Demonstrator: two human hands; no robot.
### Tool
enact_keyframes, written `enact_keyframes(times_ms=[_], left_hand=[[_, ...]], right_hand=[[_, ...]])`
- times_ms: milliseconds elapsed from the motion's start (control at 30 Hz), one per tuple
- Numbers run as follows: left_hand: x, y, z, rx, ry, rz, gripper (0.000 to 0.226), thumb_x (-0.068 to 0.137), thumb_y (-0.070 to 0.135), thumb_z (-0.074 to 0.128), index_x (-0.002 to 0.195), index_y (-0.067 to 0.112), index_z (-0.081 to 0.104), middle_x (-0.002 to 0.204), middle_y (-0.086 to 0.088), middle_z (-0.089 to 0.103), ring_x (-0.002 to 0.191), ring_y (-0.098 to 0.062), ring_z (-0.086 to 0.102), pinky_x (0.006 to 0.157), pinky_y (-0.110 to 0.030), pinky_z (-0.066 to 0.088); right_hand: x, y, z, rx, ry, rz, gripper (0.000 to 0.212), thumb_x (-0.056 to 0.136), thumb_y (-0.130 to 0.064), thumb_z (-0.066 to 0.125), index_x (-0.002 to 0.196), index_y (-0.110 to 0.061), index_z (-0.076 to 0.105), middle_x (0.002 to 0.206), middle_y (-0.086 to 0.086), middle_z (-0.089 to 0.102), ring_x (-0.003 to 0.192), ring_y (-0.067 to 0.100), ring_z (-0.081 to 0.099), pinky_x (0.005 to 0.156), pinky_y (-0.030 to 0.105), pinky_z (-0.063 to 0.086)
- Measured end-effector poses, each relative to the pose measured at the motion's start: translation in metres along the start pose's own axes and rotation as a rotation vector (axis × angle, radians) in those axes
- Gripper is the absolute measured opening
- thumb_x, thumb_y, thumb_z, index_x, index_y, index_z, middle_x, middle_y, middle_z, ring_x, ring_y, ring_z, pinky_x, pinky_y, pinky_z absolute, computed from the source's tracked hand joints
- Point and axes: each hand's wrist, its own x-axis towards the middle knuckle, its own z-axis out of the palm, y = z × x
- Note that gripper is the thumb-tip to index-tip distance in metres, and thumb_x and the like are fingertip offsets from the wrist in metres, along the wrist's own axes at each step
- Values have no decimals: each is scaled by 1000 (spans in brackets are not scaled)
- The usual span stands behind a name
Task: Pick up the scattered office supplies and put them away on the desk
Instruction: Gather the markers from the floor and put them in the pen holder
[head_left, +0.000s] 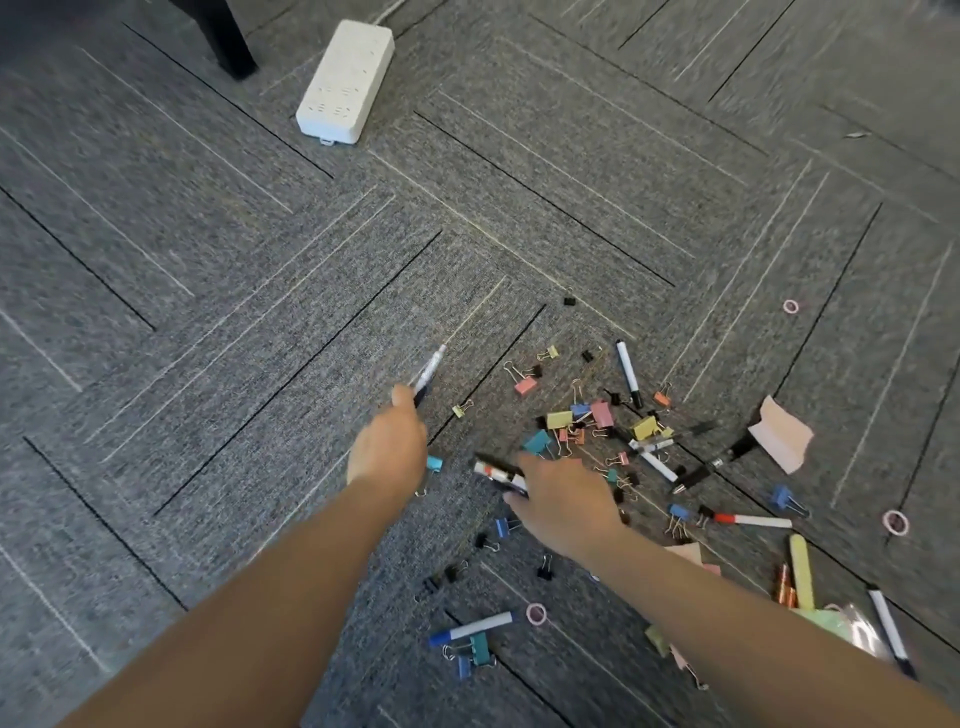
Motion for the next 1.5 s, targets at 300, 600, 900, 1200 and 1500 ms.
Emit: enact_keyframes(times_ms=[300, 600, 900, 1200, 1500], left_hand=[[-2, 14, 6, -73, 43, 17, 14, 99, 20, 34, 106, 8, 38, 72, -14, 60, 58, -28, 56, 48, -36, 42], [12, 80, 1, -65, 52, 169, 15, 99, 29, 37, 96, 15, 41, 68, -1, 56, 51, -14, 53, 41, -26, 36], [4, 131, 27, -9, 20, 308, 11, 96, 26, 42, 100, 16, 45, 72, -4, 56, 61, -28, 58, 60, -42, 54], [-3, 247, 64, 81, -127, 529, 21, 97, 29, 44, 105, 13, 55, 103, -9, 58, 87, -30, 61, 63, -36, 42], [10, 262, 91, 208, -215, 409, 26, 86, 20, 60, 106, 4, 55, 100, -9, 60, 78, -27, 59, 63, -36, 45]], right_hand=[[9, 12, 1, 208, 73, 178, 23, 83, -39, 56, 88, -18, 49, 74, 0, 57, 69, 23, 58, 58, 31, 42], [75, 126, -67, 316, 294, 600, 36, 87, -40, 58, 108, -12, 51, 88, 8, 62, 79, 31, 59, 68, 37, 49], [60, 149, -69, 505, 375, 594, 27, 84, -35, 58, 69, -16, 45, 59, 1, 48, 52, 21, 45, 48, 27, 32], [-35, 222, 4, 996, 487, 962, 13, 77, -20, 63, 80, -8, 58, 74, 14, 63, 67, 33, 64, 64, 41, 54], [-11, 218, -4, 934, 358, 953, 29, 78, -38, 69, 85, -12, 59, 78, 5, 63, 77, 27, 63, 60, 31, 45]])
